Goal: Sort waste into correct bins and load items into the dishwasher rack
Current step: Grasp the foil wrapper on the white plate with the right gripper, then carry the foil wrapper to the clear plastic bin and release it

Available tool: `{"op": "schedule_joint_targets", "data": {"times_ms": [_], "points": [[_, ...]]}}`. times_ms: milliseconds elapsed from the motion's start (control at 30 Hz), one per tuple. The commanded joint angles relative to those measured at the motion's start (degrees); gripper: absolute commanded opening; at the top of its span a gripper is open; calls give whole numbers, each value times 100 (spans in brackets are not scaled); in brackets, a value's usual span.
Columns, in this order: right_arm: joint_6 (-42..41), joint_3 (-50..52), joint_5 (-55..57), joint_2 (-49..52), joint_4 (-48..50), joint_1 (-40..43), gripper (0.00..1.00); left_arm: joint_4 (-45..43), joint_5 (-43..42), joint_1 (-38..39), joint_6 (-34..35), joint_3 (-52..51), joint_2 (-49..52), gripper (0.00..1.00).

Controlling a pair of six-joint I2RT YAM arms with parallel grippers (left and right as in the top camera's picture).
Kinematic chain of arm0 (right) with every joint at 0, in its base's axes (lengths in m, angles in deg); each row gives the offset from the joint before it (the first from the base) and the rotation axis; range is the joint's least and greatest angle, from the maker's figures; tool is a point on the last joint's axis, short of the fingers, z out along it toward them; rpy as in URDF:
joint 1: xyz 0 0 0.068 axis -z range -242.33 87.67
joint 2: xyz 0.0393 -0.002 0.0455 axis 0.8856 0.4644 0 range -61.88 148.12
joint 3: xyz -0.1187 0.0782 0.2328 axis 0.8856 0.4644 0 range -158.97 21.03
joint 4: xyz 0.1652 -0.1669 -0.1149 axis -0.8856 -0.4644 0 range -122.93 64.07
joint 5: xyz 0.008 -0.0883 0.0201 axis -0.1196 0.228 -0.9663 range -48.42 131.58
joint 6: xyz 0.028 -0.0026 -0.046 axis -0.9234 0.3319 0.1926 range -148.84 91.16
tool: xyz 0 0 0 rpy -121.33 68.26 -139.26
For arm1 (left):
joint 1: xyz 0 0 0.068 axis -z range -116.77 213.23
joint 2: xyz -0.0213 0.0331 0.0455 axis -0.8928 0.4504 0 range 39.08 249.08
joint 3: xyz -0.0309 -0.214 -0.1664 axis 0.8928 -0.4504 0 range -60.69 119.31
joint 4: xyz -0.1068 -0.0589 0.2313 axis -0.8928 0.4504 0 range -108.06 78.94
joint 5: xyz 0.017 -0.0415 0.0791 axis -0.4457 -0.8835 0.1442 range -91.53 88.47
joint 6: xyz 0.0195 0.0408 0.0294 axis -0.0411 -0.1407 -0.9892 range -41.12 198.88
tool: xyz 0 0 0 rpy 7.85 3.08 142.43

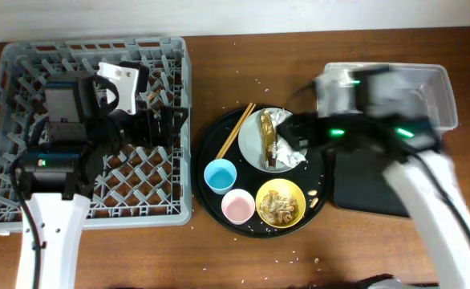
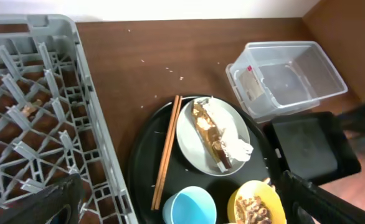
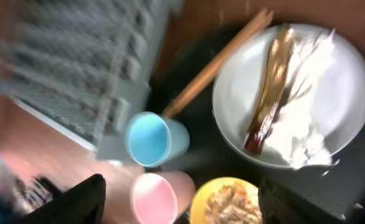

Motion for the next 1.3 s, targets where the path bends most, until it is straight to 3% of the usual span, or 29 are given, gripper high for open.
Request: {"op": "schedule_joint_targets", "data": {"times_ms": [0,33,100,167,233,333,400,467,633,700,733,767,867,933,1000,1100,1133,1167,1233,1267], "points": [[-503,7,1276,1296,337,-752,72,11,-175,-13,-26,101,42,99],[-789,7,1338,2085,844,-898,61,11,-173,-13,-26,101,42,99],[-1043,7,1436,2865,1504,-876,61,11,-175,-13,-26,101,42,99],[-1611,7,2275,3493,1801,-879,61,11,-175,-13,-26,101,42,99],[-1591,7,2006,3624,1930,-839,60,11,-175,-13,-26,101,42,99],[-1023,-9,1554,3397,1915,-846,41,11,-175,-13,-26,101,42,99],[-516,-81,1753,2599,1886,-841,53,11,-175,-13,-26,101,42,99],[-516,-79,2354,2376,1786,-844,57,11,-175,-13,-26,101,42,99],[-608,-81,2699,3541,1812,-844,57,11,-175,-13,-26,101,42,99],[-686,-109,2332,3526,1792,-844,32,11,-175,-13,-26,101,42,99],[-695,-144,1832,3473,1661,-841,7,9,-175,-13,-26,101,42,99],[-693,-212,1576,3322,1589,-844,4,11,-175,-13,-26,101,42,99],[-693,-833,1552,2253,1080,-675,4,11,-175,-13,-26,101,42,99],[-1425,-1010,2433,1504,813,-57,4,11,-175,-13,-26,101,42,99],[-2671,-981,3042,1482,516,1067,4,11,-175,-15,-26,101,42,99],[-3842,-968,3045,2103,538,1904,5,11,-175,-13,-26,101,42,99],[-3818,-968,2695,2323,778,2194,24,11,-175,-15,-26,101,42,99],[-2870,-1003,1707,2288,1246,2356,41,11,-175,-13,-26,101,42,99],[-1639,-1305,271,1880,1209,2293,50,11,-175,-15,-26,101,42,99],[-1353,-1305,225,1703,1029,2090,53,11,-175,-13,-26,101,42,99]]}}
